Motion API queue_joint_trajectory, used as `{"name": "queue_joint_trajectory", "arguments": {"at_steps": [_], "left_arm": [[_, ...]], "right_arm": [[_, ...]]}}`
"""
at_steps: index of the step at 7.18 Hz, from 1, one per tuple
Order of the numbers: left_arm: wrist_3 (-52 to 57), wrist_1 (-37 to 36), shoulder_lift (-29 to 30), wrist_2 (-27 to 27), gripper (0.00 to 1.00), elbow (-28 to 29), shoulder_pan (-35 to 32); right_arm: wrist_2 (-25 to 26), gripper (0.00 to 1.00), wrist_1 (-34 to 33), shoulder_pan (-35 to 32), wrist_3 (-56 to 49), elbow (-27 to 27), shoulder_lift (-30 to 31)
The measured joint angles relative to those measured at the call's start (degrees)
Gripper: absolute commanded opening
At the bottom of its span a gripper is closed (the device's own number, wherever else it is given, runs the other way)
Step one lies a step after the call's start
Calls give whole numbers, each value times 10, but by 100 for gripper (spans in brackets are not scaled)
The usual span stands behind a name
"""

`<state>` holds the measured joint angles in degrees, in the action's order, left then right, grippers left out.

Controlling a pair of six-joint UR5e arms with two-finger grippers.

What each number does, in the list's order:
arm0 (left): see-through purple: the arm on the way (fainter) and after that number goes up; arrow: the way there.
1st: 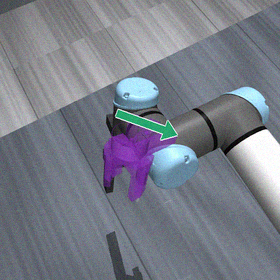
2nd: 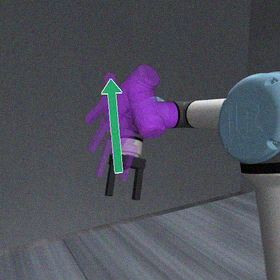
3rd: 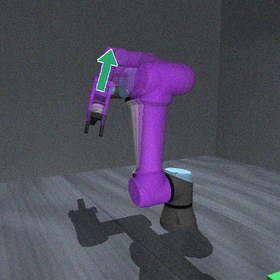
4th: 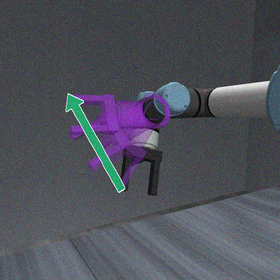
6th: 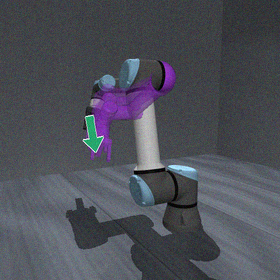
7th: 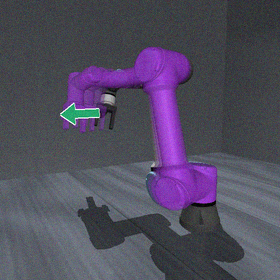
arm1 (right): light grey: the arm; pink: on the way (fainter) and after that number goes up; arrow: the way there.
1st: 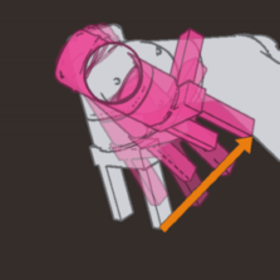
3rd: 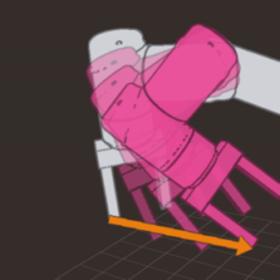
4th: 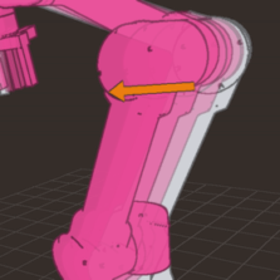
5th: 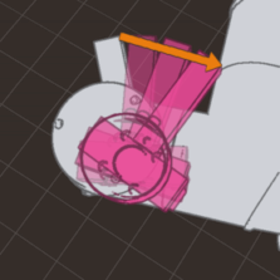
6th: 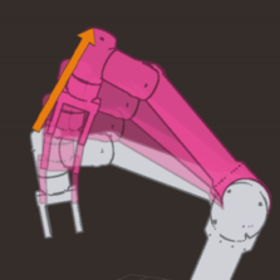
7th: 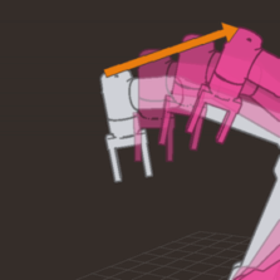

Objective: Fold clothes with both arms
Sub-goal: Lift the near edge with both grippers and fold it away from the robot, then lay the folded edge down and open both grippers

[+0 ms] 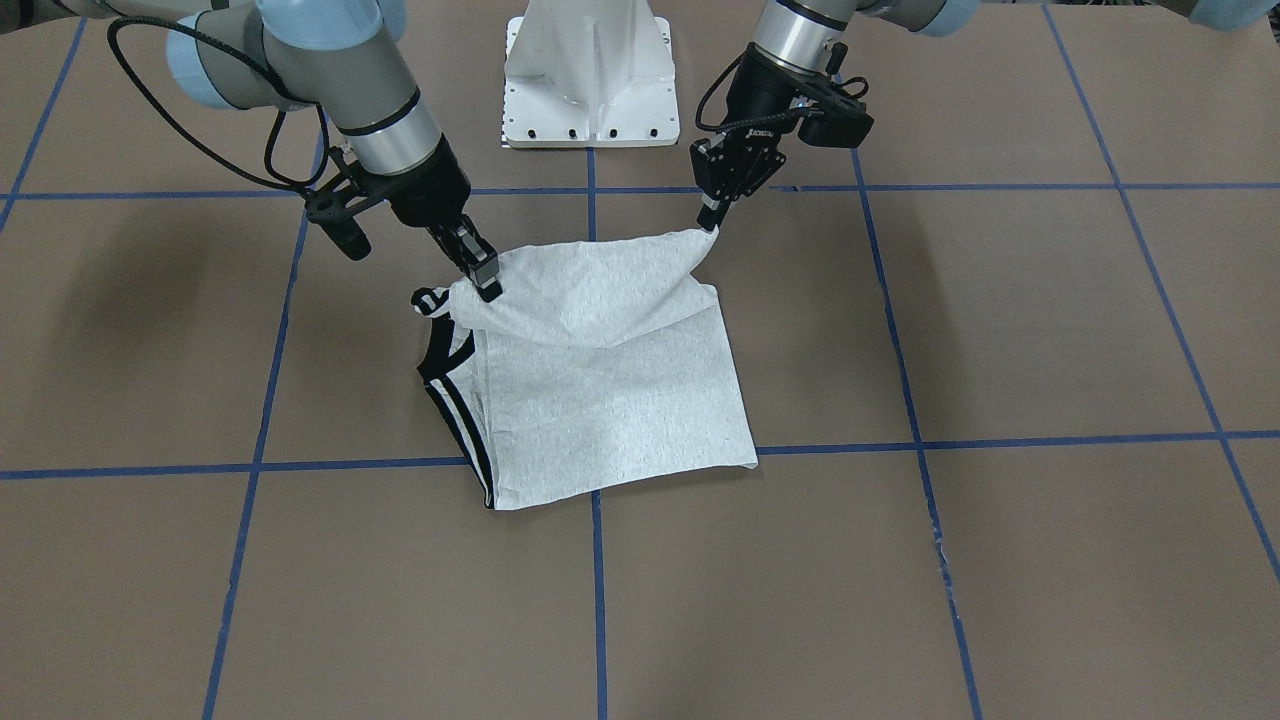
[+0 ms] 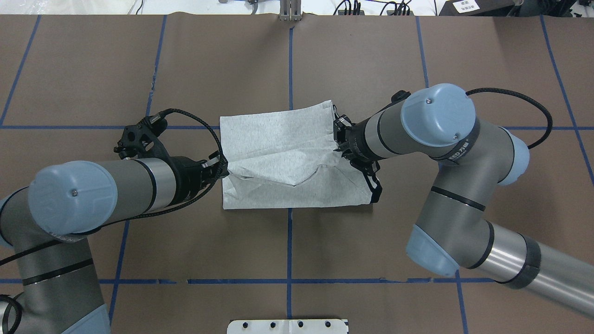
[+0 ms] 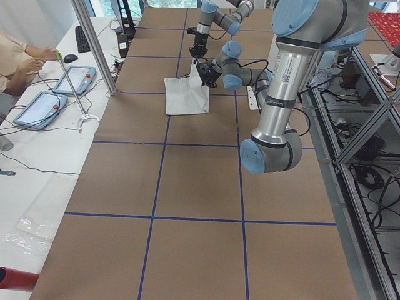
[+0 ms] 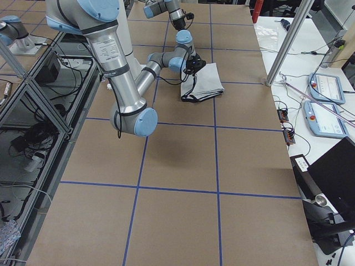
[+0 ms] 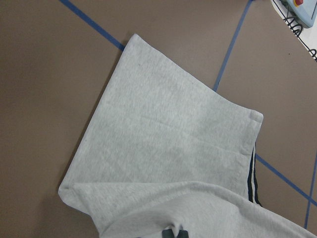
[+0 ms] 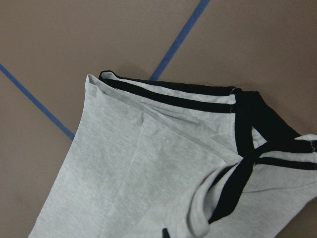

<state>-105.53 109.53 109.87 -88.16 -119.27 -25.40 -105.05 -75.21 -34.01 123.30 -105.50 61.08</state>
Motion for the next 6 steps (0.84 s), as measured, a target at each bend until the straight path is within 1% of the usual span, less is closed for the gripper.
{"name": "queue_joint_trajectory", "arguments": {"at_steps": [3, 6], "left_arm": [[18, 5, 33, 1, 0, 56, -24], [56, 23, 42, 2, 0, 105, -51]], "right_arm": [[0, 0, 5, -8, -15, 77, -41], [0, 0, 62, -26, -15, 156, -75]]}}
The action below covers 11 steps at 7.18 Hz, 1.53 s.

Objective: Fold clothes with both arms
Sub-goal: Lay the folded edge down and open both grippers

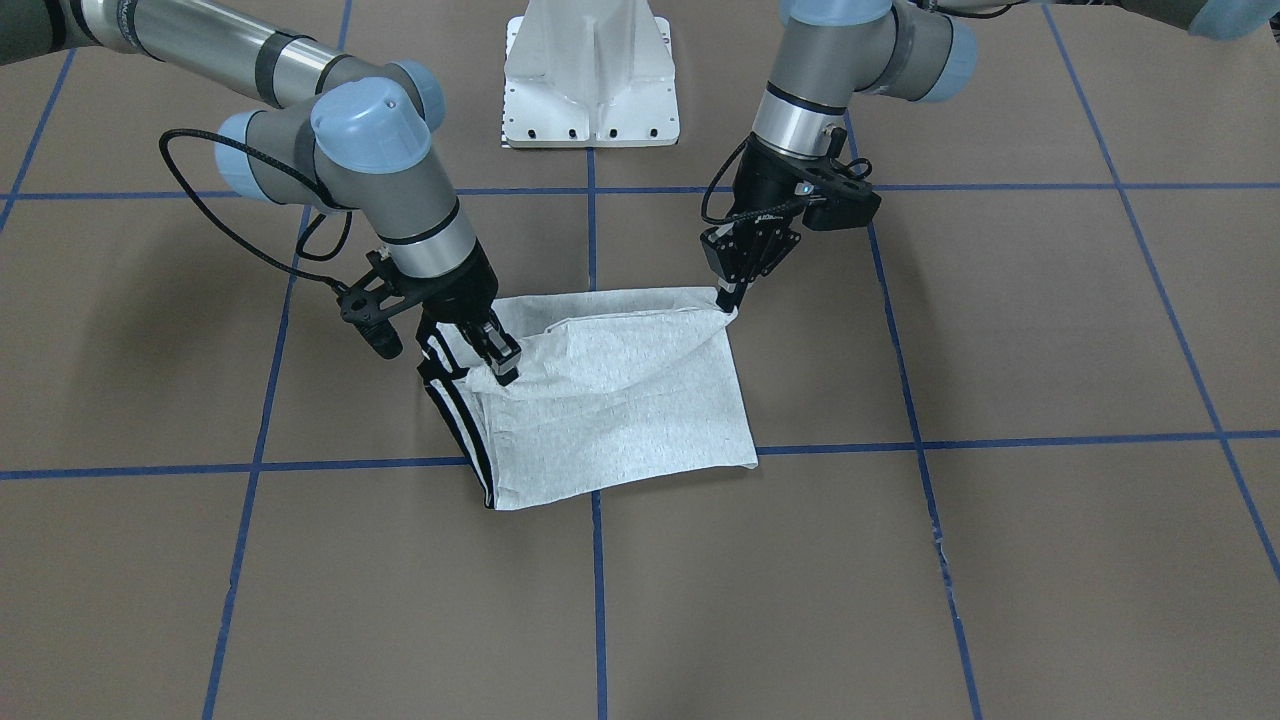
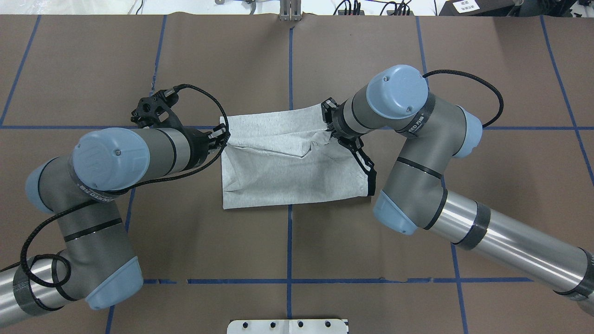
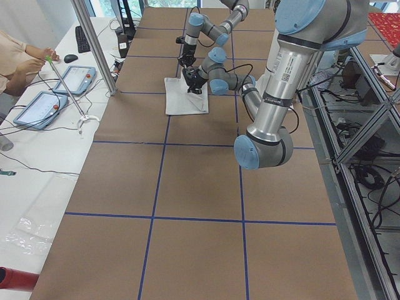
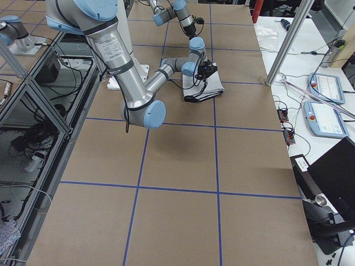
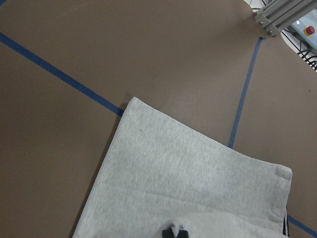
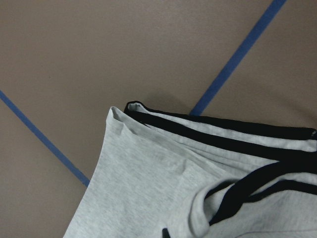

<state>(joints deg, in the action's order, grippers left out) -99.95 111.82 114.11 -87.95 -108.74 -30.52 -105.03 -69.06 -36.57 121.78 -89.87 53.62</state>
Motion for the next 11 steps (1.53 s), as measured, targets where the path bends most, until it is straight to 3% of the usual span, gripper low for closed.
{"name": "queue_joint_trajectory", "arguments": {"at_steps": [3, 4, 5, 6, 7, 11], "left_arm": [[16, 34, 15, 1, 0, 57, -17], [17, 51, 18, 2, 0, 75, -21], [18, 65, 20, 2, 45, 90, -28], [25, 81, 22, 2, 66, 108, -38], [39, 102, 29, 3, 72, 135, -51], [64, 135, 52, 1, 73, 182, -92]], "right_arm": [[0, 0, 35, -9, -1, 76, -39], [0, 62, 47, -11, -1, 89, -41], [0, 100, 52, -14, -1, 97, -43], [2, 100, 54, -18, -7, 111, -51], [2, 100, 55, -29, -25, 133, -67], [-78, 100, 55, -121, -134, 178, -91]]}}
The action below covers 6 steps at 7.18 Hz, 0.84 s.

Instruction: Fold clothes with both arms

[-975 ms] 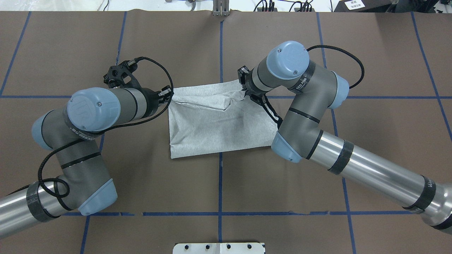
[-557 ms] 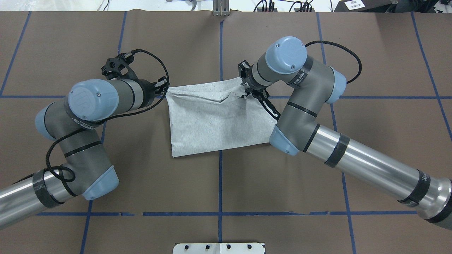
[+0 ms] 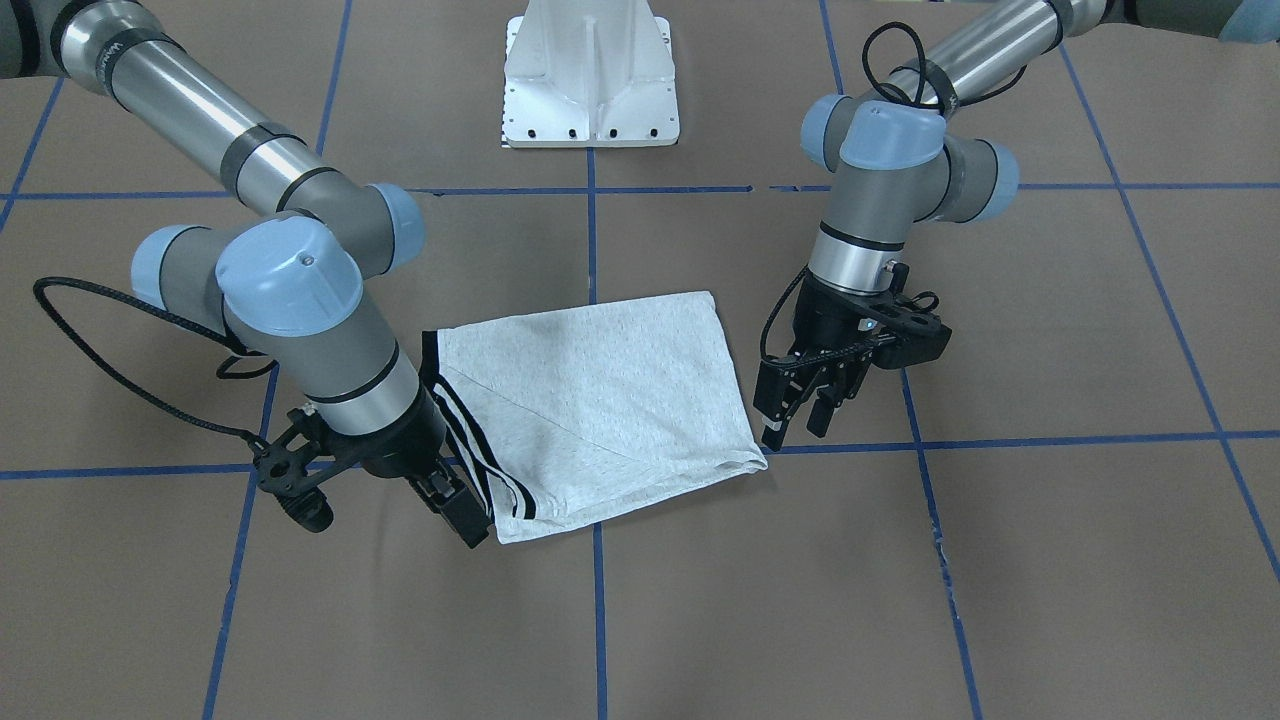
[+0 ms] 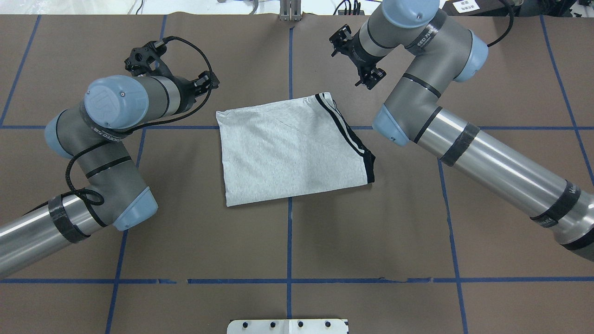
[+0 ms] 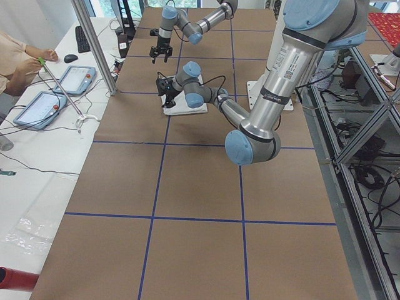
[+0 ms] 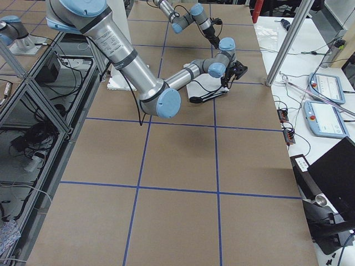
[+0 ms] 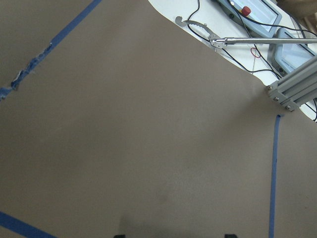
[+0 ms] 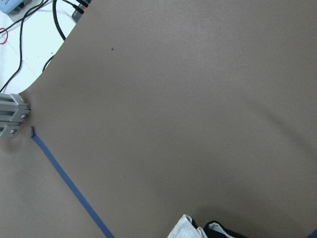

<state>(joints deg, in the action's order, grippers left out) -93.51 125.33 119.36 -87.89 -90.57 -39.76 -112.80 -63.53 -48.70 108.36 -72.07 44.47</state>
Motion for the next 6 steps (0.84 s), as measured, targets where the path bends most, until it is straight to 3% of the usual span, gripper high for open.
{"name": "queue_joint_trajectory", "arguments": {"at_steps": [3, 6], "left_arm": [[79, -2, 0, -45, 73, -6, -19], [348, -3, -36, -218, 73, -9, -139]], "right_arm": [[-15, 100, 0, -5, -70, -7, 21], [-51, 100, -6, -47, -387, -38, 132]]}}
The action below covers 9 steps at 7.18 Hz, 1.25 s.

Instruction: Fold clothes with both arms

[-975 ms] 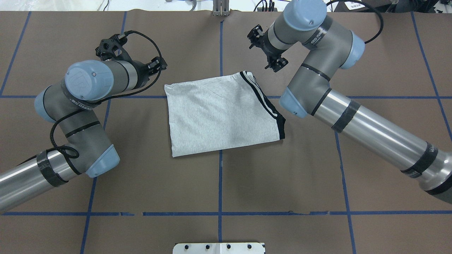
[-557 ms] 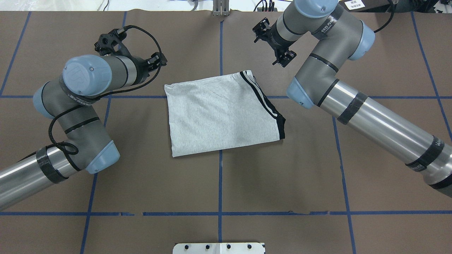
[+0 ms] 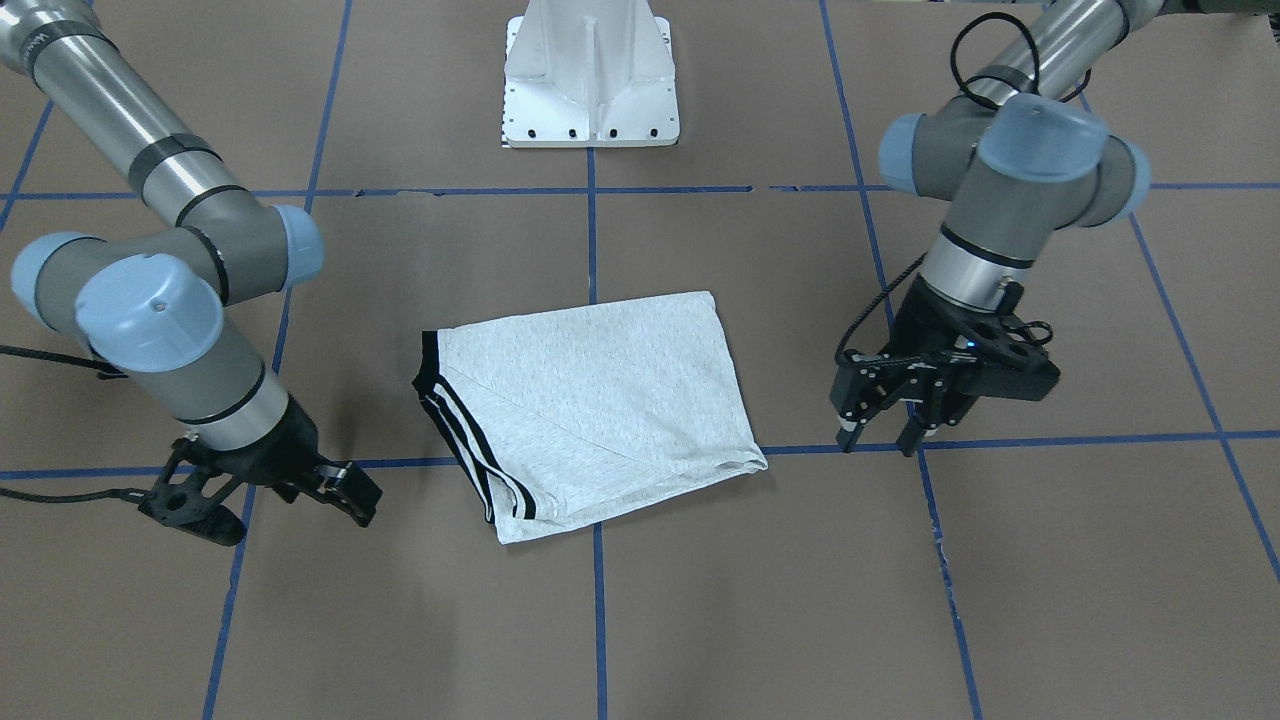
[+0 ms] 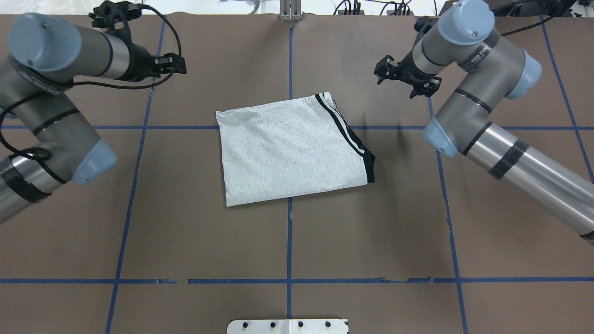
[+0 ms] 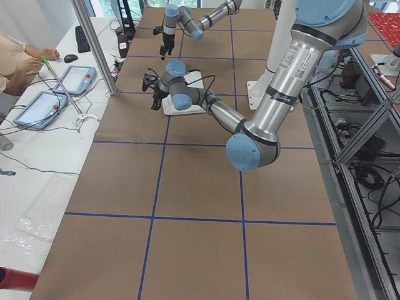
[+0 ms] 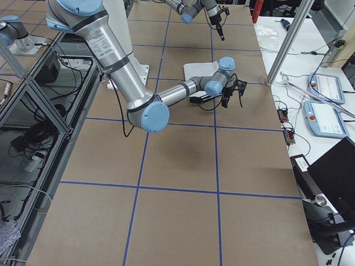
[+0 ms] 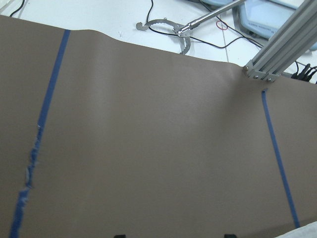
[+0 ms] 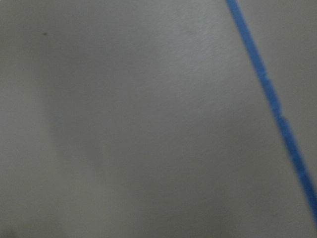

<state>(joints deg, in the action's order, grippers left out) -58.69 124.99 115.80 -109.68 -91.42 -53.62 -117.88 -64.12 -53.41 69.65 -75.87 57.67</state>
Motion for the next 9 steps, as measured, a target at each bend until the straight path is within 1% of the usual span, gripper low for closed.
{"name": "queue_joint_trajectory", "arguments": {"at_steps": [1, 2, 3, 4, 6, 7, 8, 9], "left_arm": [[93, -5, -19, -50, 100, 3, -48], [185, -18, -34, -83, 100, 11, -94], [279, -41, -43, -109, 100, 26, -138], [368, -65, -47, -130, 100, 46, -179], [524, -130, -48, -166, 100, 79, -255], [589, -176, -50, -186, 100, 84, -289], [652, -225, -57, -204, 100, 85, -323], [692, -259, -87, -233, 100, 68, -350]], "right_arm": [[-45, 100, -1, -42, -104, -2, 37], [-93, 100, -1, -93, -194, -4, 74], [-131, 100, 0, -141, -267, -5, 109], [-155, 100, 0, -180, -323, -8, 145], [-175, 100, -11, -240, -438, -15, 216], [-177, 100, -42, -261, -488, -21, 233], [-178, 100, -92, -280, -534, -33, 239], [-177, 100, -147, -296, -573, -53, 242]]}}
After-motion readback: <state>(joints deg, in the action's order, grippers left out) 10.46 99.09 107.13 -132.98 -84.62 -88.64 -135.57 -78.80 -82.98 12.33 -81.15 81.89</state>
